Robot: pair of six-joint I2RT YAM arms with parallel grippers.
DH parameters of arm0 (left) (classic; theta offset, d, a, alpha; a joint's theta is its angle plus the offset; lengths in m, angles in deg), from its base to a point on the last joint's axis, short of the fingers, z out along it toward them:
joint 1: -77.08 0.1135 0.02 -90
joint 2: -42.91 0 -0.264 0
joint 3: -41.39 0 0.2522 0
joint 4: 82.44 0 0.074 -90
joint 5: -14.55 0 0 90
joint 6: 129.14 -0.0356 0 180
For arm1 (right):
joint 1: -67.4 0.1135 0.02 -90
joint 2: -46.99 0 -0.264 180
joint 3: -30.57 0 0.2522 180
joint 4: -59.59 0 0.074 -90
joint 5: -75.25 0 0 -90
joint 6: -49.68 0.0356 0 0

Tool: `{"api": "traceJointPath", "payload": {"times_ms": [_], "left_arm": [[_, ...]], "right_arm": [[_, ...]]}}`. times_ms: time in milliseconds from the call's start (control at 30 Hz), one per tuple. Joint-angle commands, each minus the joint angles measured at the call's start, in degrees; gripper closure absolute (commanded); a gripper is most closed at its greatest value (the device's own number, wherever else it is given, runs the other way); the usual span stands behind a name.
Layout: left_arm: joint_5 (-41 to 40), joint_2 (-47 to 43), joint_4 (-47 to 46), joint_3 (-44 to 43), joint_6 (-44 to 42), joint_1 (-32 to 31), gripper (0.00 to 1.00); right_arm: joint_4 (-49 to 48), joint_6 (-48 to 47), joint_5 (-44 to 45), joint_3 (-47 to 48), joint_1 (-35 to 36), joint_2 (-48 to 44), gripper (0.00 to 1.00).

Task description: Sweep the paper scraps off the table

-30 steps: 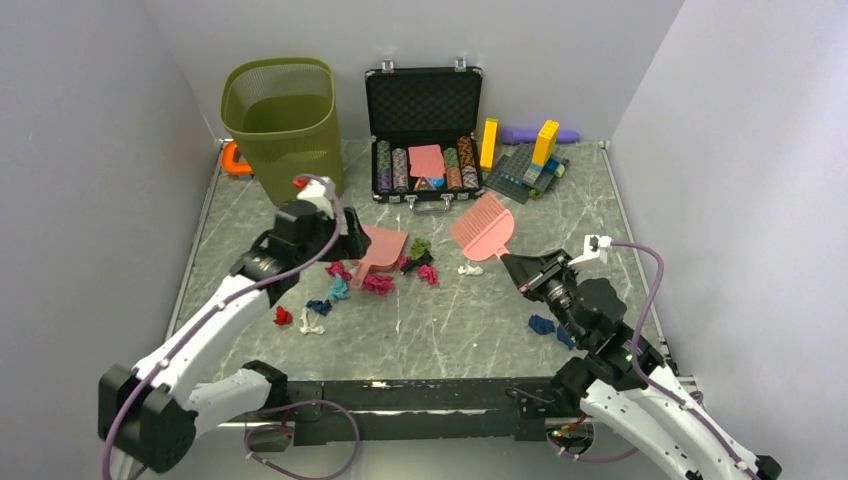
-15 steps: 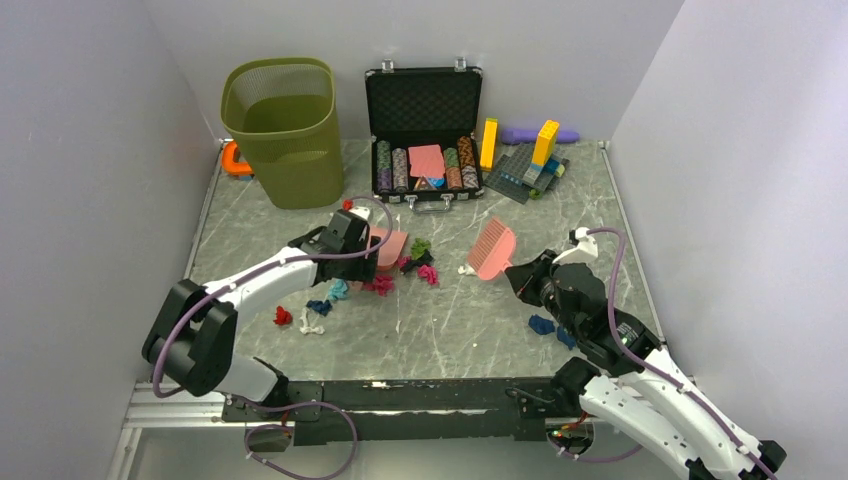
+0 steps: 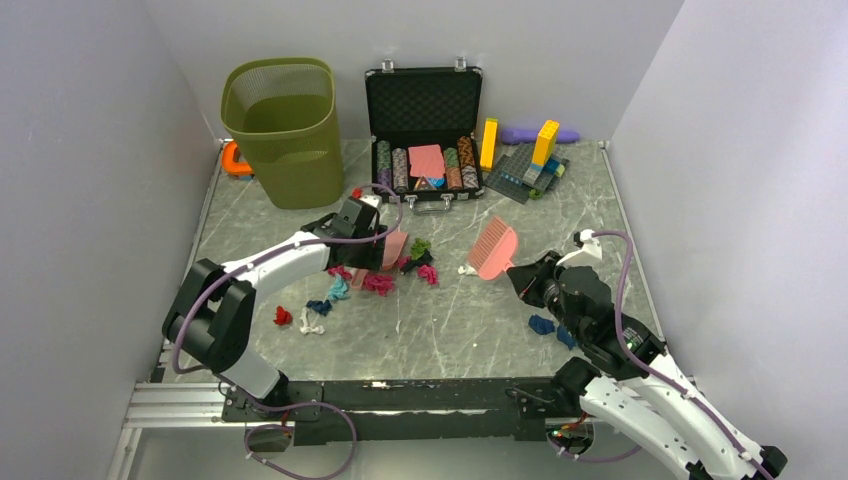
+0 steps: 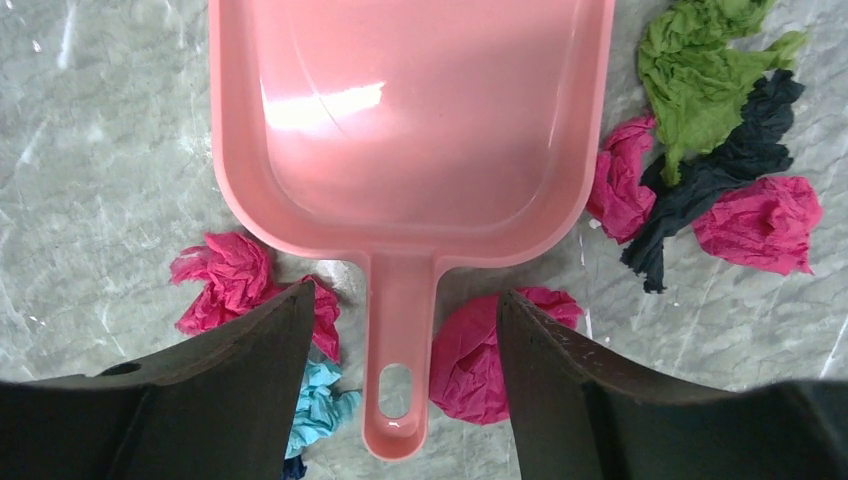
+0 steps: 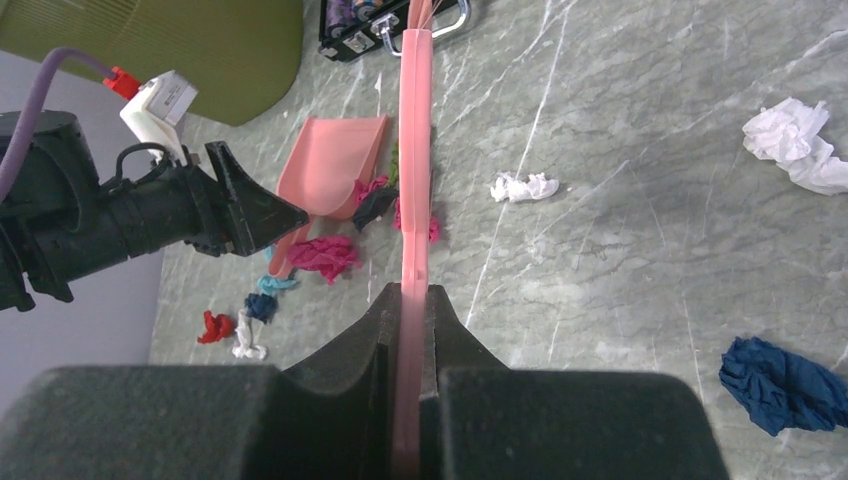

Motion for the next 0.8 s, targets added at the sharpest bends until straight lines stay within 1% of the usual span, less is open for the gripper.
{"api": "traceJointPath", "payload": {"times_ms": [0, 133, 267, 367, 633, 767], "left_arm": [[-1.2, 1.3, 1.6, -1.4, 1.4, 0.0, 0.31], [-1.0, 1.7, 0.4, 0.6, 2.2, -0.1, 0.38], [-0.9, 3.4, 0.2, 0.6, 2.4, -0.1, 0.46], [-1.3, 3.5, -0.5, 0.9, 2.8, -0.1, 0.49], [-1.9, 5.4, -0.7, 0.9, 3.0, -0.1, 0.53], [-2.6, 5.0, -0.7, 0.8, 2.7, -0.1, 0.63]], "right_arm": [[-1.8, 0.2, -0.3, -0.2, 0.2, -0.6, 1.0], [-2.1, 0.2, -0.4, -0.6, 0.2, -0.7, 1.0], [-1.8, 0.4, -0.1, -0.6, 0.2, 0.0, 1.0], [-0.6, 0.5, 0.5, 0.0, 0.2, 1.4, 1.0], [8.8, 2.2, 3.6, 6.4, 0.2, 9.5, 1.0], [11.1, 1.4, 5.0, 8.5, 0.2, 10.9, 1.0]]}}
